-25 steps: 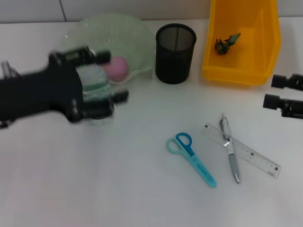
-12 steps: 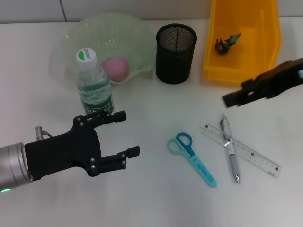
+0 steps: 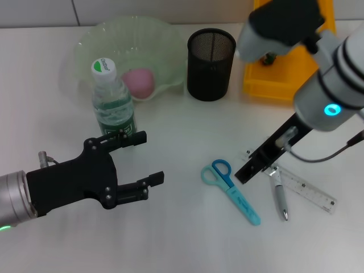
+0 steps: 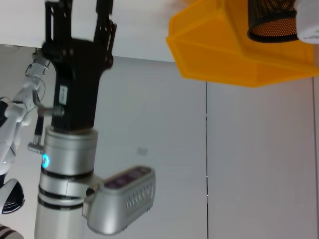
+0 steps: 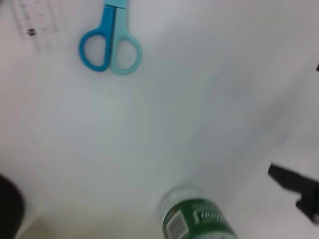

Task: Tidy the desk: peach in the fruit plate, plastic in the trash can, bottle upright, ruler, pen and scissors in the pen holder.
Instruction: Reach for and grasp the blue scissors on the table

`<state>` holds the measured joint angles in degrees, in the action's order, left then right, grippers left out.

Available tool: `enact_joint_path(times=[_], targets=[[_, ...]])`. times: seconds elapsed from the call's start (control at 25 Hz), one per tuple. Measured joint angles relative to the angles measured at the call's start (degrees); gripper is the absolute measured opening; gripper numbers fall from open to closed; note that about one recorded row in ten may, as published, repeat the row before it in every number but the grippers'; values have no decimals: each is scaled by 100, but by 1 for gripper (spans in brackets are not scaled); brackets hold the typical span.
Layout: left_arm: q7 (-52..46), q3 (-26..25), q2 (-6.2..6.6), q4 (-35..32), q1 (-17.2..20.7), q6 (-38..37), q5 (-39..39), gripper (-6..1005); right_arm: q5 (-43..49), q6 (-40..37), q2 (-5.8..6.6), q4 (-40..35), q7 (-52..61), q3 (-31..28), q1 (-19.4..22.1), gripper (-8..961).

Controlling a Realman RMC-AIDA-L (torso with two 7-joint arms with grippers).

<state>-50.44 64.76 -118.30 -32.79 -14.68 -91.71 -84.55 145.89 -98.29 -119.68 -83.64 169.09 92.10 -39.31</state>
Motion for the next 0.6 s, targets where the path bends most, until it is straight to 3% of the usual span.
enact_joint_path(times=[0.32, 0.6], targets=[[-10, -7, 1, 6, -56, 56, 0, 802, -14, 508, -20, 549, 23, 809, -177, 772], [-13, -7, 1, 10, -62, 55, 5, 802, -19, 661, -20, 607, 28, 986, -180, 769]])
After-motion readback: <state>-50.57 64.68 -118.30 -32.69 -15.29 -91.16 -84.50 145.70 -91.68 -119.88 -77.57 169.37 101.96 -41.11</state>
